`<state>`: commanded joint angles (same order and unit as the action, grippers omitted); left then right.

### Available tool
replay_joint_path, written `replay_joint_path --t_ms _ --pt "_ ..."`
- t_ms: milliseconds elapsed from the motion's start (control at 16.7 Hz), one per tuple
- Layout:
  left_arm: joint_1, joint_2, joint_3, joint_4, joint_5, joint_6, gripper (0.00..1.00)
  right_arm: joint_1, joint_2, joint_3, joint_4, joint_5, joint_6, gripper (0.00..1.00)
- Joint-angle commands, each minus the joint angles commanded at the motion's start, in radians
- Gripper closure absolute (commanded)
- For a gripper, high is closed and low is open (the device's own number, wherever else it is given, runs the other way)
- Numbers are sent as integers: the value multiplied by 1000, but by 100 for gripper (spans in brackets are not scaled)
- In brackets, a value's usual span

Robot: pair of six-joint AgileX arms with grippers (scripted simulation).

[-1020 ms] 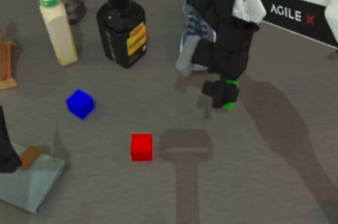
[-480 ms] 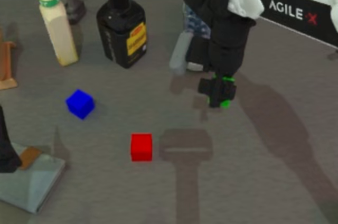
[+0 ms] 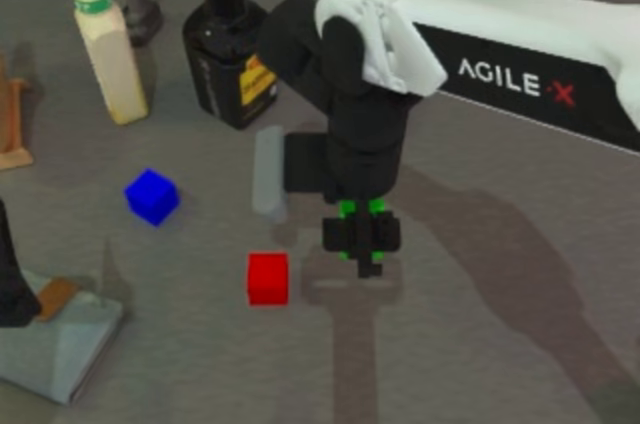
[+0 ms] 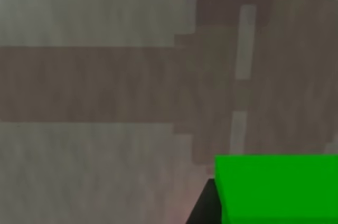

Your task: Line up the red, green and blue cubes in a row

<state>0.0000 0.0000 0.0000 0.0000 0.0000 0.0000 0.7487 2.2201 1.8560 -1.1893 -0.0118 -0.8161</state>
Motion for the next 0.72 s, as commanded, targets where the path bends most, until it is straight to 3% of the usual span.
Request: replay_joint_path --t_ms 300,720 --pt "0 0 0 0 0 0 0 -2 9 -10 16 0 1 100" --pt "0 0 0 0 0 0 0 -1 63 -168 233 1 1 100"
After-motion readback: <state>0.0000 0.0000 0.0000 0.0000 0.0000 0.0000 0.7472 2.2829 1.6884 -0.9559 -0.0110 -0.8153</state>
